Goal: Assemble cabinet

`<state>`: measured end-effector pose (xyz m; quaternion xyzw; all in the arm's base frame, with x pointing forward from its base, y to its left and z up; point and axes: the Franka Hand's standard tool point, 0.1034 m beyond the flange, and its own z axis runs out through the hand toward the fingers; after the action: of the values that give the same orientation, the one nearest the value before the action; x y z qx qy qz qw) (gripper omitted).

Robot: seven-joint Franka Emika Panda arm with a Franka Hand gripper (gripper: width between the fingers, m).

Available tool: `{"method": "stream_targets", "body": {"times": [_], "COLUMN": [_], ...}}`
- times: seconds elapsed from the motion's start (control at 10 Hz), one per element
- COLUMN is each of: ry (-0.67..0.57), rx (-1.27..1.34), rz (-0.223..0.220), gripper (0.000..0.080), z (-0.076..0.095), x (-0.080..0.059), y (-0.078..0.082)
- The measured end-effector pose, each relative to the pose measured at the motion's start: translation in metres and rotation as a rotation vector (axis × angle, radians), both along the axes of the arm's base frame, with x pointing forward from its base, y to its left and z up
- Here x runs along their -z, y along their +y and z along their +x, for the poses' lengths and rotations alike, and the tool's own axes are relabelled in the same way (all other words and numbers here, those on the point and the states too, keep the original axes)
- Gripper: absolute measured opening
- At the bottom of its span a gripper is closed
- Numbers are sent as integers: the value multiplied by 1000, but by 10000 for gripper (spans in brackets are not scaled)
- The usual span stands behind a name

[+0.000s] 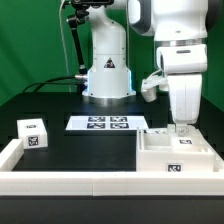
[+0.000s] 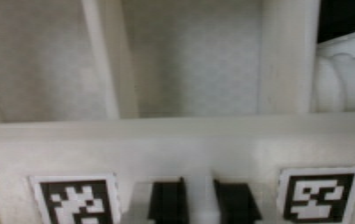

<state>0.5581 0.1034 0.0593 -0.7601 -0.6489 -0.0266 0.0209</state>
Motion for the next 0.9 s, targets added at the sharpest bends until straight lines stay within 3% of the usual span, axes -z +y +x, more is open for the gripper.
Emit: {"method": "stream_targets", "body": {"times": [0.3, 0.9], "ry": [8, 43], "rx": [6, 6], "rz": [-1, -12], "gripper": [69, 92], "z": [19, 17], "x": [1, 0], "y": [-3, -4]}}
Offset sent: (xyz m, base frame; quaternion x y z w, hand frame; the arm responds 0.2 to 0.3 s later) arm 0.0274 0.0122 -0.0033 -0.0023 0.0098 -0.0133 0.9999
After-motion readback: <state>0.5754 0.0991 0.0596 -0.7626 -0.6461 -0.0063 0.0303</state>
